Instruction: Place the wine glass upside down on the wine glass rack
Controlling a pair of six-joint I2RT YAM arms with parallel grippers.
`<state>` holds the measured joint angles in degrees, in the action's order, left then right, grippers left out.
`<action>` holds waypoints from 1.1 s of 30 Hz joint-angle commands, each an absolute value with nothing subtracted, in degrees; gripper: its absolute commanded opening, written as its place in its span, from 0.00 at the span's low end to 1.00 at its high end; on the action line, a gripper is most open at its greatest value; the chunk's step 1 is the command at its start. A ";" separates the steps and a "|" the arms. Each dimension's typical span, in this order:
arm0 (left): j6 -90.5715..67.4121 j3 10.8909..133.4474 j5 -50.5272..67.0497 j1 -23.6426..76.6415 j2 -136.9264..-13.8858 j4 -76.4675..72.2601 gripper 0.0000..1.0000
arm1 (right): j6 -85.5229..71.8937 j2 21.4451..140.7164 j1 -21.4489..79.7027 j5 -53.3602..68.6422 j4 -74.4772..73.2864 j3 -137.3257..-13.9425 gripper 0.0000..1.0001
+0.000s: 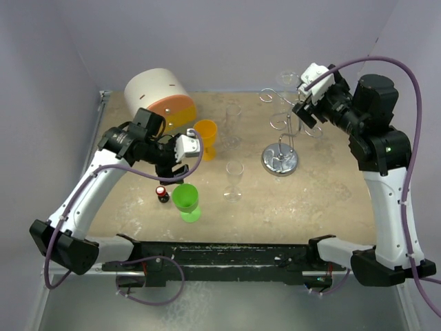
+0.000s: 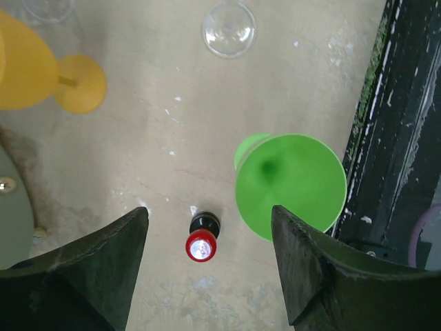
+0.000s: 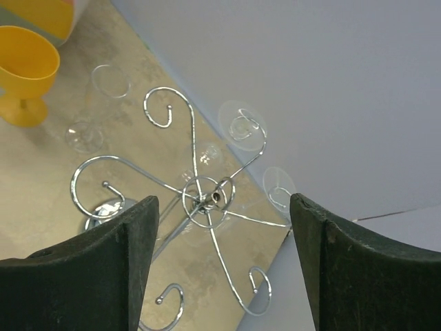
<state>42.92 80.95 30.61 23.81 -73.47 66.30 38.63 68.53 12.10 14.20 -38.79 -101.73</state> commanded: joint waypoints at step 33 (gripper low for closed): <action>48.03 76.02 27.25 31.81 -77.64 69.41 0.00 | 34.21 65.41 7.30 17.84 -36.81 -98.61 0.87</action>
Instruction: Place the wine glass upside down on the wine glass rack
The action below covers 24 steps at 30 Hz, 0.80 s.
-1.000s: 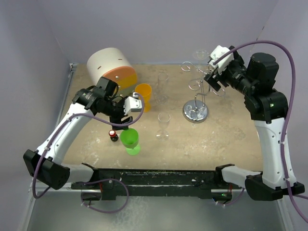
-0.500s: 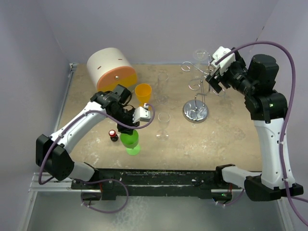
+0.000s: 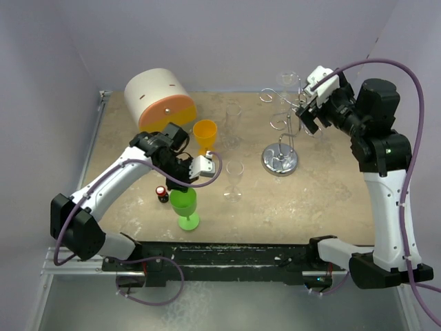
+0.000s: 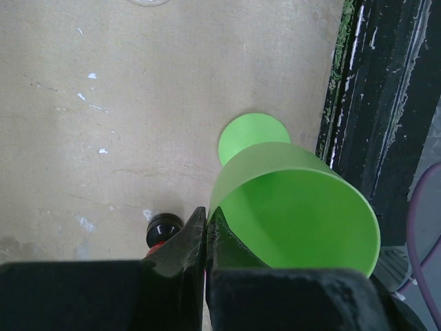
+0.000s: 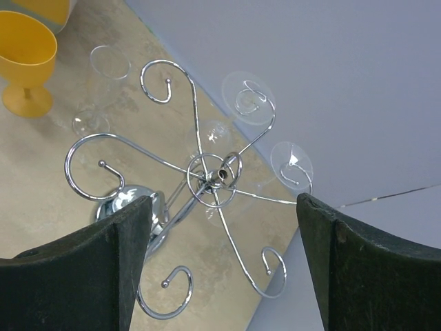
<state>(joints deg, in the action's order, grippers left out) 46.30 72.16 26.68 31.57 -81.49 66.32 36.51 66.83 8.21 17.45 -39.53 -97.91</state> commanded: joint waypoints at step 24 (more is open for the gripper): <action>34.42 116.85 34.39 31.38 -71.97 75.03 0.00 | 16.53 60.84 -1.76 44.09 -35.27 -95.53 0.91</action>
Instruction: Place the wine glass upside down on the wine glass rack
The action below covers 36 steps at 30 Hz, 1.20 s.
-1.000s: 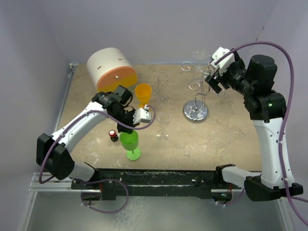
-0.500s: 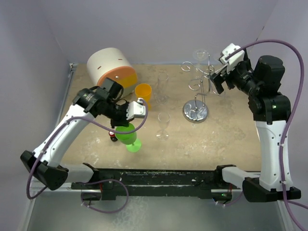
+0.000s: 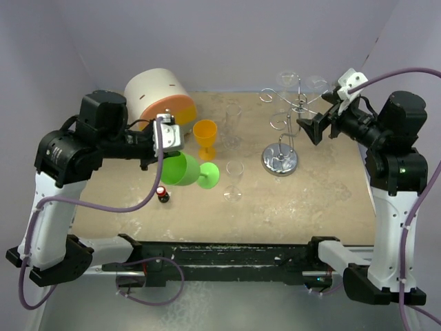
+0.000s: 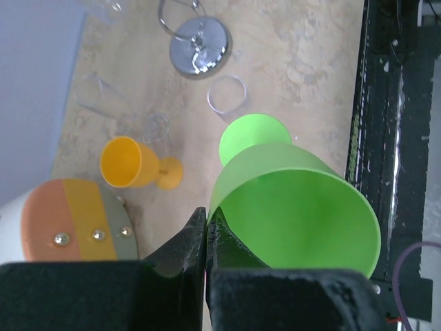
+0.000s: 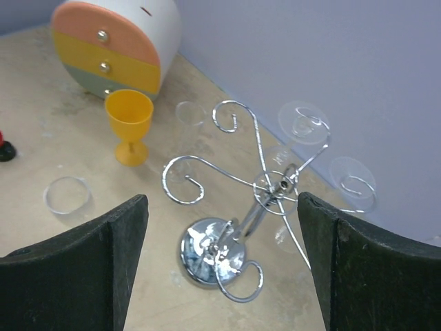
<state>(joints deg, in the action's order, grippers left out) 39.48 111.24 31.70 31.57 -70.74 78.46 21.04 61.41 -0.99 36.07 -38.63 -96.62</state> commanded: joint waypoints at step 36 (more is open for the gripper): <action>5.62 134.94 25.39 31.55 -88.43 32.04 0.00 | -14.62 75.78 7.37 54.66 -11.85 -100.82 0.76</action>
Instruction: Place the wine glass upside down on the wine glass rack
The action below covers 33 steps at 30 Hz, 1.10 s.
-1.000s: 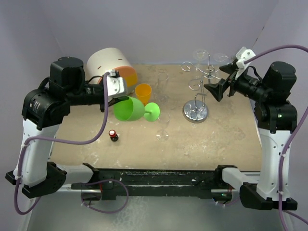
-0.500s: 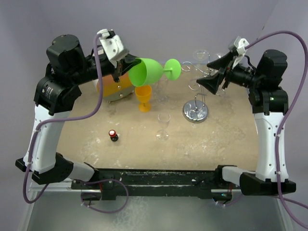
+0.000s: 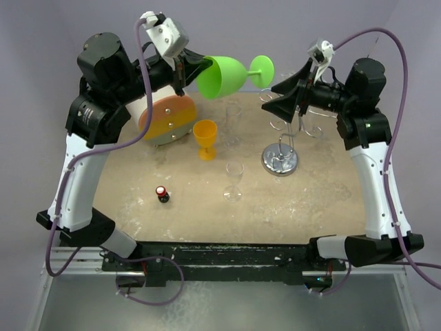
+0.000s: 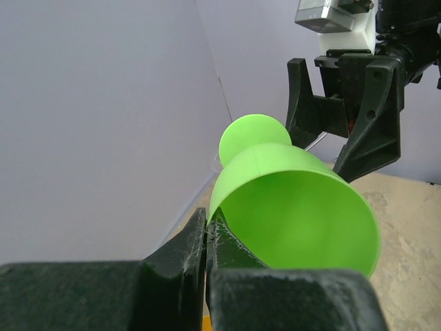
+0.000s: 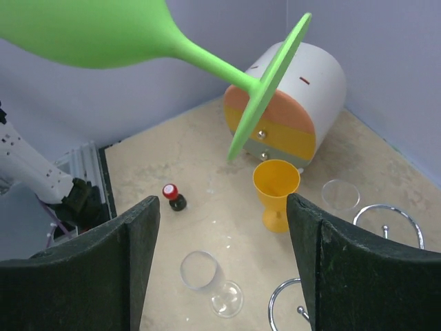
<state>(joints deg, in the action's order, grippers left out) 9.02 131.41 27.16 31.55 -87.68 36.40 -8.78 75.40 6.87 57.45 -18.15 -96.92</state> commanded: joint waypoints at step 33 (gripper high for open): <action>8.27 135.83 22.21 33.00 -92.65 31.77 0.00 | -30.44 81.13 7.47 42.47 -4.78 -103.26 0.25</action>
